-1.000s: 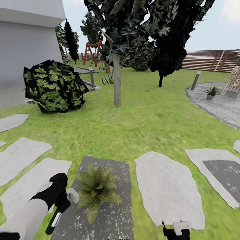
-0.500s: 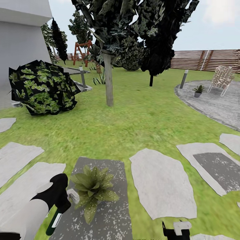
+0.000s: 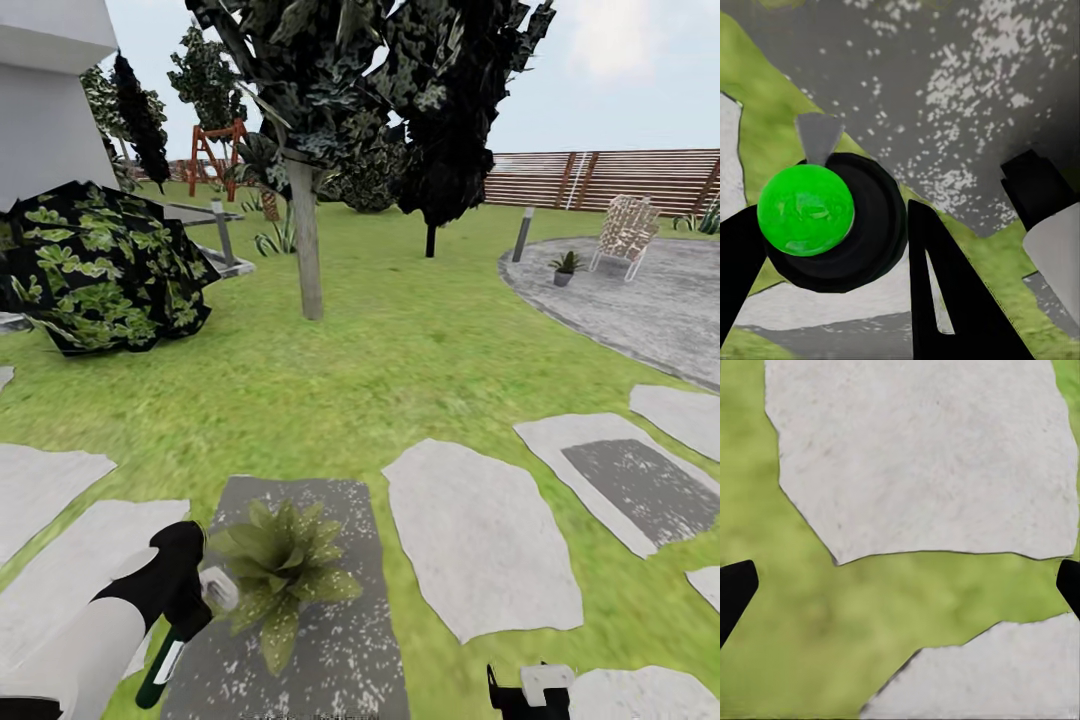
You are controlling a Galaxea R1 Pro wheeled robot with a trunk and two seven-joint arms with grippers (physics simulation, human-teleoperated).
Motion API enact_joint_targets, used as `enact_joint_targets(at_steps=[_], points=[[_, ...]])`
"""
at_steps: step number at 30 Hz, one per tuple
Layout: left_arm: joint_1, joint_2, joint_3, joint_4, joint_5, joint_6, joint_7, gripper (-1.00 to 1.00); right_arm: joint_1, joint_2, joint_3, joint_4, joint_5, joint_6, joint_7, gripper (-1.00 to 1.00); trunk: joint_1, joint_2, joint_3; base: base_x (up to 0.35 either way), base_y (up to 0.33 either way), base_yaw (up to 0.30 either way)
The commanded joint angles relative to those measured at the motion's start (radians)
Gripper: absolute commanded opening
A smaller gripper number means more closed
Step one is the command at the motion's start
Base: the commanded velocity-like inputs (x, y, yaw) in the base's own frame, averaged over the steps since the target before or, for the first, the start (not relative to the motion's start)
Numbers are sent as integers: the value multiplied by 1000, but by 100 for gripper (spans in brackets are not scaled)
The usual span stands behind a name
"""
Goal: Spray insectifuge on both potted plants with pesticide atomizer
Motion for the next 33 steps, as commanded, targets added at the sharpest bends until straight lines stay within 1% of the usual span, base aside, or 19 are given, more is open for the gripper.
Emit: enact_joint_targets(at_steps=[1, 7, 15, 19, 22, 29, 32, 33], points=[[0, 1, -5, -1, -5, 6, -8, -100, -1, 0, -3, 1, 11, -3, -8, 100, -1, 0, -1, -217, 247, -1], [0, 1, -3, -2, -5, 7, -8, -100, -1, 0, -3, 1, 11, -3, -8, 100, -1, 0, -1, -112, 287, -67], [0, 1, -3, -2, -4, 7, -8, -100, -1, 0, -3, 1, 11, -3, -8, 100, -1, 0, -1, -3, 333, -283], [0, 0, -5, -2, -4, 6, -8, -100, -1, 0, -3, 1, 11, -3, -8, 100, -1, 0, -1, -104, 289, -300], [0, -3, -5, 0, -3, 6, -11, -100, -1, 0, -3, 1, 11, -3, -8, 100, -1, 0, -1, -75, 100, -190], [0, -7, -19, 1, -13, 2, -28, -100, -1, 0, -3, 1, 12, -3, -8, 100, -1, 0, -1, -6, 8, -19], [-5, 0, -22, 1, -18, 3, -42, -100, -1, 0, -3, 2, 12, -3, -7, 100, -1, 0, -1, 0, 0, 0], [-4, 5, -21, 1, -21, 3, -55, -100, -1, 0, -3, 2, 12, -3, -7, 100, -1, 0, -1, 0, 0, 0]])
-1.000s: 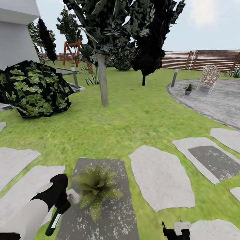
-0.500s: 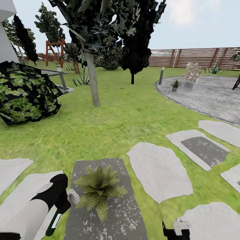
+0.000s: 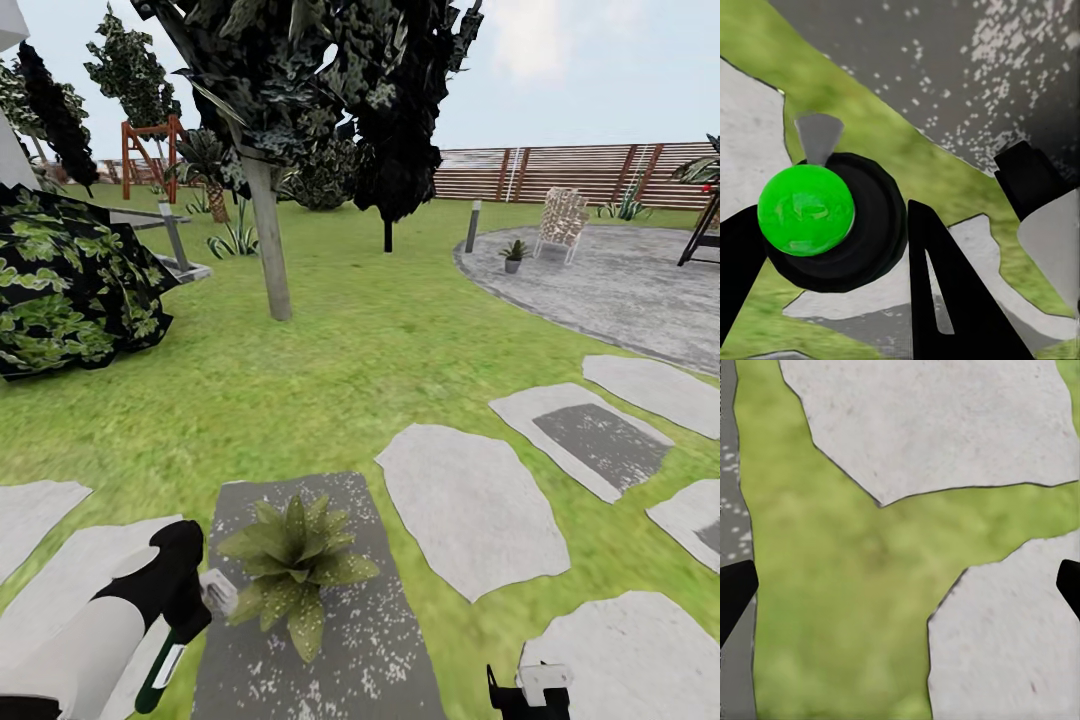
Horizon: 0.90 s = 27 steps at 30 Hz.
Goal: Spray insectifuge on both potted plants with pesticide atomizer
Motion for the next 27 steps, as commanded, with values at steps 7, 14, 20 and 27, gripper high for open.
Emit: enact_joint_targets(at_steps=[7, 14, 20, 27], points=[[3, 25, -3, -2, -11, 6, -61, -100, -1, 1, -3, 1, 10, -3, -5, 100, 0, 0, -1, 0, 0, 0], [4, 24, 1, -4, -10, 6, -62, -100, -1, 3, -3, -1, 9, -3, -6, 100, 0, 0, -1, 0, 0, 0], [3, 22, -3, -16, -12, 6, -61, -100, -1, 2, -4, -2, 9, -4, -7, 100, 0, 0, -1, 0, 0, 0], [4, 18, -4, -17, -6, 0, -54, -100, -1, 2, -3, 1, 11, -3, -7, 100, 0, 0, -1, -215, 0, 0]])
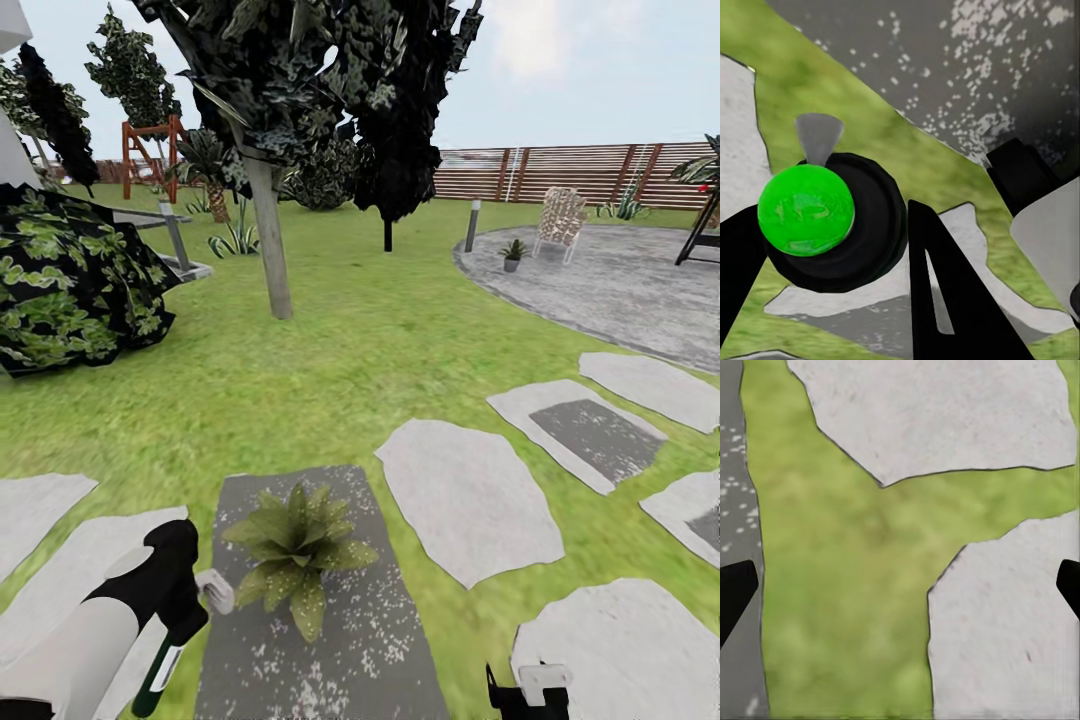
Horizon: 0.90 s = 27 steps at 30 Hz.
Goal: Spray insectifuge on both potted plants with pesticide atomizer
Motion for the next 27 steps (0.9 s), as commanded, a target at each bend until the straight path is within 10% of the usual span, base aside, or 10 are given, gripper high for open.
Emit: enact_joint_targets(at_steps=[1, 27], points=[[0, 0, -2, -2, -3, 6, -8, -100, -1, 0, -3, 2, 11, -3, -7, 100, 0, 0, -1, -65, 0, 0], [2, 2, 8, 13, -8, -44, -10, -100, -1, 0, -3, 2, 11, -2, -9, 100, 0, 0, -1, -40, 2, -132]])
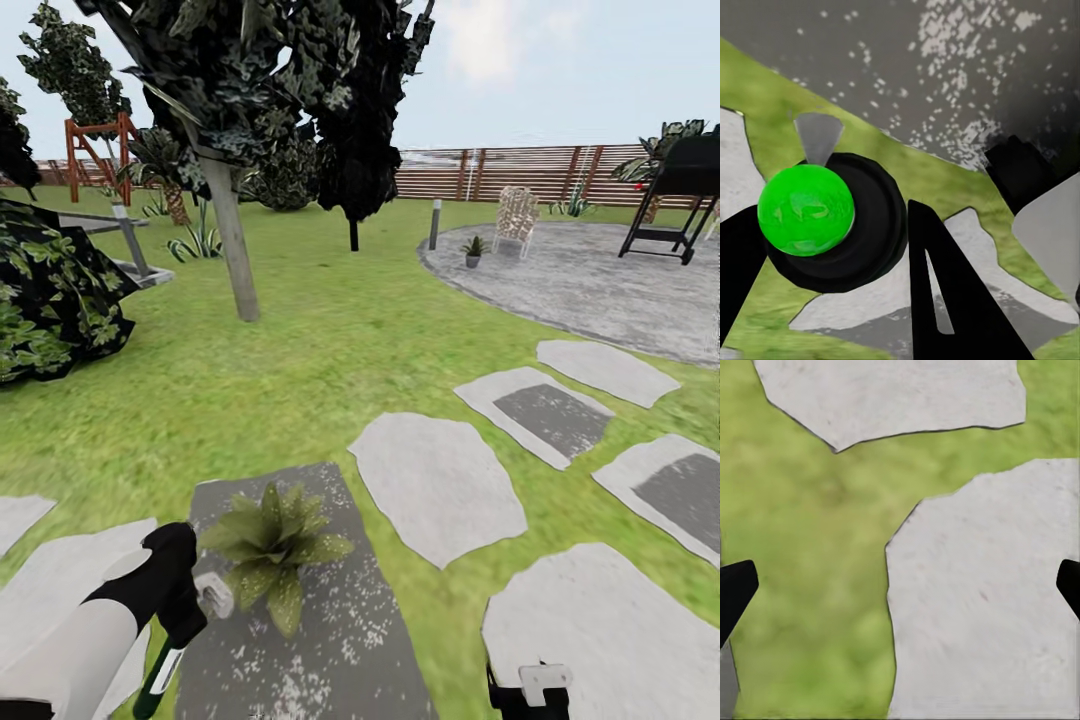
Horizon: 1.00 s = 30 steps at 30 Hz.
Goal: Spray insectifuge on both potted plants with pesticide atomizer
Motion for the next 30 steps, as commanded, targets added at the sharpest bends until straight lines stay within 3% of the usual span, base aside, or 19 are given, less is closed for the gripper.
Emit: enact_joint_targets(at_steps=[1, 11, 16, 20, 22, 30], points=[[-1, 1, -5, -2, -3, 9, -6, -100, -1, 0, -3, 1, 11, -3, -7, 100, -1, 0, -1, -293, 103, 0], [-26, -15, -7, -18, 3, 17, -14, -100, -1, 0, -3, 1, 11, -3, -7, 100, -1, 0, -1, -38, 274, 0], [-113, -15, -8, -17, 3, 12, -21, -100, -1, 0, -3, 1, 11, -3, -7, 100, -1, 0, -1, 0, 48, 0], [-239, -17, -15, -5, -7, 9, -118, -100, -1, -1, -3, 1, 11, -3, -7, 100, -1, 0, -1, 0, 2, 0], [-264, -17, -16, -4, -8, 9, -134, -100, -1, -1, -3, 1, 11, -3, -7, 100, -1, 0, -1, 0, 0, -26], [-269, -15, -24, -3, -9, 6, -142, -100, -1, -1, -3, 1, 11, -3, -7, 100, -1, 0, -1, 0, 0, -268]])
